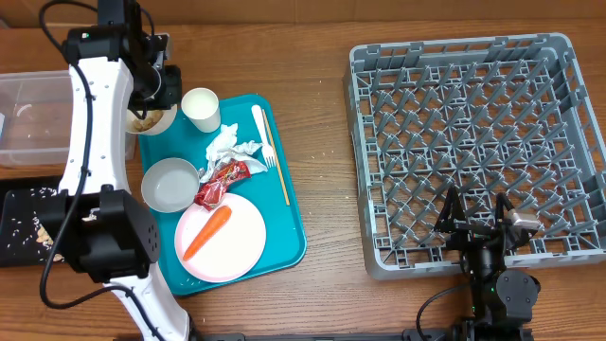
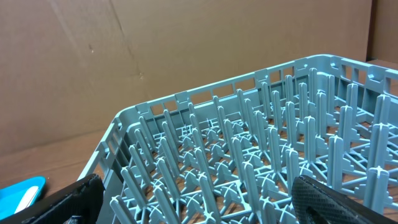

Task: Sort waste into correct bins and load items into the dishwasher rack
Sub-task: 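Lift the rice bowl with the left gripper and carry it over the black tray, then tilt the bowl with the left gripper to dump rice onto the black tray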

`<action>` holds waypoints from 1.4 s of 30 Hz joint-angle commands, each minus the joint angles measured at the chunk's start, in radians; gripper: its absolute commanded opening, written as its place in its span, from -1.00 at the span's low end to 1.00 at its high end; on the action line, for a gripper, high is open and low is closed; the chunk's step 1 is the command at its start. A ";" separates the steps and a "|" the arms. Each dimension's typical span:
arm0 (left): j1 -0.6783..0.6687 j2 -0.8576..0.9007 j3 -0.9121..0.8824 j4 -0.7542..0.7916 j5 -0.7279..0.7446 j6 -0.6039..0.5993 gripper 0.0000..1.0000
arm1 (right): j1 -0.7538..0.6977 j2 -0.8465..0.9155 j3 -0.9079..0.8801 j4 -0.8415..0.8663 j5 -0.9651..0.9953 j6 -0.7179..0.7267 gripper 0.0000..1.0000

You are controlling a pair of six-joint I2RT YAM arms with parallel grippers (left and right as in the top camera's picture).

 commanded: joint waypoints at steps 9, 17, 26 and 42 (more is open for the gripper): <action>0.220 -0.203 0.023 -0.099 0.148 -0.085 -0.91 | 0.005 -0.010 -0.010 0.005 0.009 -0.001 1.00; 0.470 -0.203 -0.064 -0.137 0.513 0.009 -0.91 | 0.005 -0.010 -0.010 0.005 0.010 -0.001 1.00; 0.678 -0.201 -0.299 -0.013 0.698 0.051 -0.92 | 0.005 -0.010 -0.010 0.005 0.010 -0.001 1.00; 0.862 -0.201 -0.680 0.325 0.955 -0.025 -0.92 | 0.005 -0.010 -0.010 0.005 0.010 -0.001 1.00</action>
